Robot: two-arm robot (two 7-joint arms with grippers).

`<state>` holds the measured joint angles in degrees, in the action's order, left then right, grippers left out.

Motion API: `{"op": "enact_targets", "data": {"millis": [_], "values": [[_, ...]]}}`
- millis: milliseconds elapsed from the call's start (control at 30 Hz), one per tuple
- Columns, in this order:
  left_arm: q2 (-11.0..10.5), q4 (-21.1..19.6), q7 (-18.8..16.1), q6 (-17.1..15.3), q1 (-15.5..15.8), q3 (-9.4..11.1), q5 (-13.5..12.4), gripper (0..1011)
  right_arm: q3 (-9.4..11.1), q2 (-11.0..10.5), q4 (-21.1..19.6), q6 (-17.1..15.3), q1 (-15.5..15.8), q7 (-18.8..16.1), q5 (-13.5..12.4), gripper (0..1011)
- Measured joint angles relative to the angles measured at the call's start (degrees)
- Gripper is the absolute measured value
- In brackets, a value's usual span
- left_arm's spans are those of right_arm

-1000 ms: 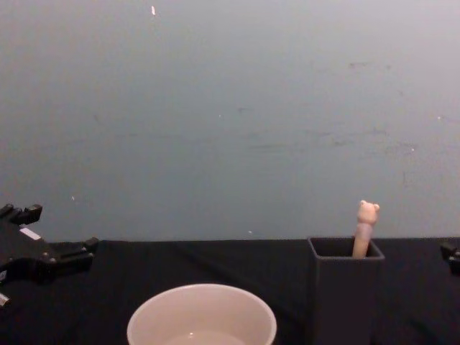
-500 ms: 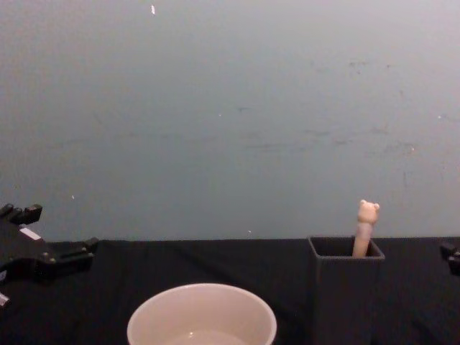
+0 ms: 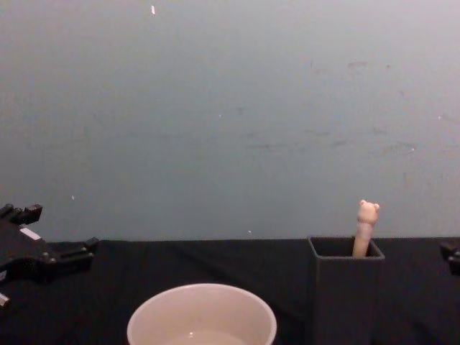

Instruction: Pick up the stirring spoon with one hand, stir inside the cup, then place it back in its original position.

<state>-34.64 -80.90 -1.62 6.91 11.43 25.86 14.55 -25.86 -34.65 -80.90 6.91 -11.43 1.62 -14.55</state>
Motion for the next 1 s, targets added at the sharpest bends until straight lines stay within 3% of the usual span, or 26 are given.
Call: {"op": "enact_targets", "data": {"millis": [233,400,567,767,1000], "values": [[0.0,0.0,0.0,0.0,0.0,0.0,0.0,1001,0.0,0.0,0.0,0.0,0.0,0.0,0.0,1002],[0.0,0.0,0.0,0.0,0.0,0.0,0.0,1001,1.39,-0.08,-1.49,-0.05,1.23,-1.82,-1.16,1002],[0.0,0.0,0.0,0.0,0.0,0.0,0.0,1001,2.95,-0.62,-4.1,-0.6,2.86,-4.66,-4.04,1002],[0.0,0.0,0.0,0.0,0.0,0.0,0.0,1001,5.29,-1.33,-8.99,-2.24,5.9,-9.68,-9.72,1002],[0.0,0.0,0.0,0.0,0.0,0.0,0.0,1002,6.14,-0.99,-12.15,-3.77,7.77,-14.14,-13.9,1002]]}}
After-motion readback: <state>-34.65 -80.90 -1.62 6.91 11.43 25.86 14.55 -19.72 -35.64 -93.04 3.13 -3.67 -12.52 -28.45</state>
